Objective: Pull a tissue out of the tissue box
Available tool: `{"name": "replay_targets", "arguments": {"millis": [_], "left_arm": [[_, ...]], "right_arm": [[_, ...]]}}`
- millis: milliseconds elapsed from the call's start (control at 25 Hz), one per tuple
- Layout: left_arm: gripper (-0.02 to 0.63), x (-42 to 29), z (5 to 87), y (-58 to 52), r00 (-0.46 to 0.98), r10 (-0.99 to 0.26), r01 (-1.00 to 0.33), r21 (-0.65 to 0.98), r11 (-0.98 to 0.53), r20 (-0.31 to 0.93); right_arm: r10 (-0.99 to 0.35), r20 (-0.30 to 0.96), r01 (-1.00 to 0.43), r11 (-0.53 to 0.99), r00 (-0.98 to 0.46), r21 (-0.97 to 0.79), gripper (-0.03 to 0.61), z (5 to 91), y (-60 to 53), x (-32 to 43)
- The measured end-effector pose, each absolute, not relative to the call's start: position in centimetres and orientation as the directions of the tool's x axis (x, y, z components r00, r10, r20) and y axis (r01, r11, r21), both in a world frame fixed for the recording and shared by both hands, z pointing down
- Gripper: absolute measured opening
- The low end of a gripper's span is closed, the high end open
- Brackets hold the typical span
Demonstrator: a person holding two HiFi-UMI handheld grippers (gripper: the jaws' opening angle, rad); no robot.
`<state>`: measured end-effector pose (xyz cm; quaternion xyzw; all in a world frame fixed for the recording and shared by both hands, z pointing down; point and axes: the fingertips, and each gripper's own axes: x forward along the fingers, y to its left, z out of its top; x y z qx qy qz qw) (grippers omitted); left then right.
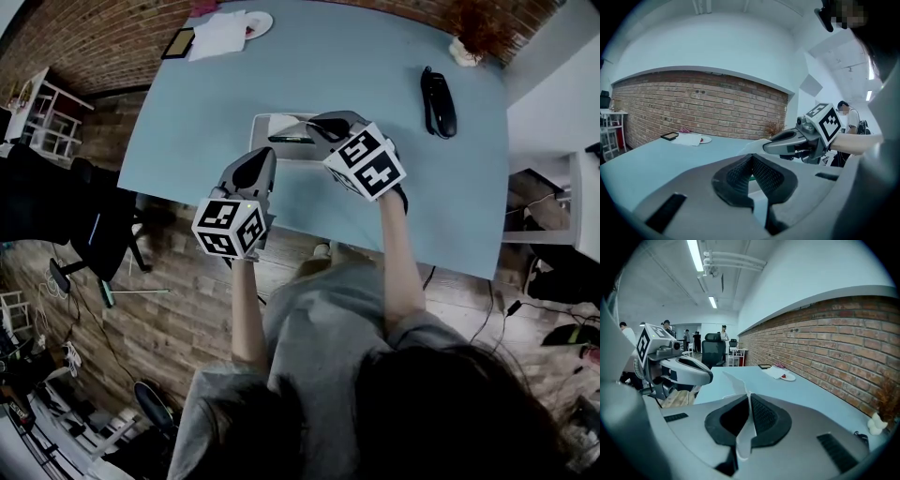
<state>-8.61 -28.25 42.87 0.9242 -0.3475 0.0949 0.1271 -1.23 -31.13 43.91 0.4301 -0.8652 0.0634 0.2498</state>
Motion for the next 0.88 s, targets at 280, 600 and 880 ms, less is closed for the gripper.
{"name": "replay_targets", "arguments": {"millis": [280,600,880], "left_arm": [[0.003,-8.6,42.1,-28.0,0.753,-0.612,-0.652,0.151,-0.743,0.242],[0.003,-8.3,41.3,-27.7,0.768,-0.602,-0.635,0.136,-0.760,0.219],[0.003,-8.8,39.5,-27.9,0.773,-0.609,-0.631,0.119,-0.767,0.177]], "right_arm": [[-0.757,0.452,-0.805,0.579,-0.473,0.127,0.002,43.2,-30.5,-0.2],[-0.806,0.391,-0.838,0.528,-0.444,0.137,0.002,41.9,-30.2,0.4],[-0.842,0.276,-0.852,0.510,-0.464,0.121,0.002,37.7,-29.9,0.5]]}}
